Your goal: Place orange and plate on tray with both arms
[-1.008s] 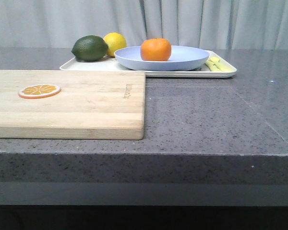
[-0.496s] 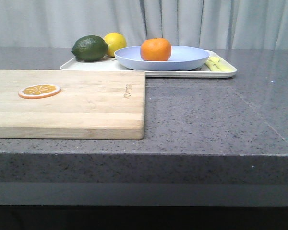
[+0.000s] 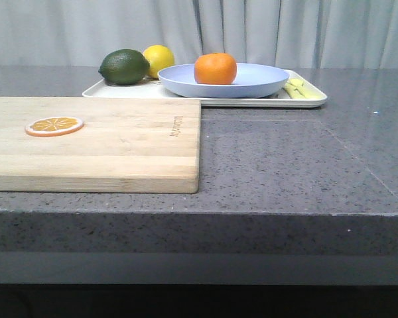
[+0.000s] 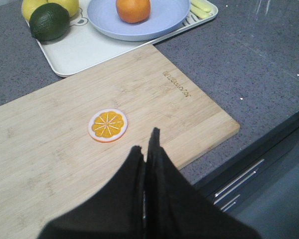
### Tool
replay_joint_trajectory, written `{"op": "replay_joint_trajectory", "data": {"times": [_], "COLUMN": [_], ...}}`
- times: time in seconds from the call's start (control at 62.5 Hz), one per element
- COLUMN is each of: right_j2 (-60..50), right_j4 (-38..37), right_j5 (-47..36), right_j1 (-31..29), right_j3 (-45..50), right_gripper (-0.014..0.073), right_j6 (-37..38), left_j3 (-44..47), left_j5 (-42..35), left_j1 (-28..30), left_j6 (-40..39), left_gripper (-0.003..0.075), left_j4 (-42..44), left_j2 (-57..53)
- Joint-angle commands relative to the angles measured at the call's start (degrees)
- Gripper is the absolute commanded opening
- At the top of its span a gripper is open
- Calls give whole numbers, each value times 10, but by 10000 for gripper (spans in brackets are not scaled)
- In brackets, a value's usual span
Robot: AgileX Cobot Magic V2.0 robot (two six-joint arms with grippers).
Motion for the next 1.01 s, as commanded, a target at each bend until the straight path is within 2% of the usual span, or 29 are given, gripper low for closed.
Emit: {"op": "replay_joint_trajectory", "data": {"times": [0.0, 0.128, 0.352, 0.544, 0.736, 0.992], "right_j2": [7, 7, 7, 7, 7, 7], "right_j4": [-1, -1, -1, -1, -1, -1], "right_j5": [-45, -45, -45, -45, -45, -45], "right_j1": [-1, -1, -1, -1, -1, -1], "right_j3": [-12, -12, -12, -12, -12, -12], "right_gripper": [-68, -68, -68, -68, -68, -68], "right_j6": [-7, -7, -7, -7, -7, -7], "left_j3": [7, 68, 226, 346, 417, 498], "left_j5": [-62, -147, -297, -360, -390, -546], "left_j1": [9, 70, 217, 311, 332, 332], "left_j6": [-6, -6, -6, -6, -6, -6], "left_gripper": [-20, -20, -20, -19, -20, -20], "left_j4": [-1, 3, -27, -90, -102, -102], "left_j2": [-11, -63, -214, -313, -359, -361]}}
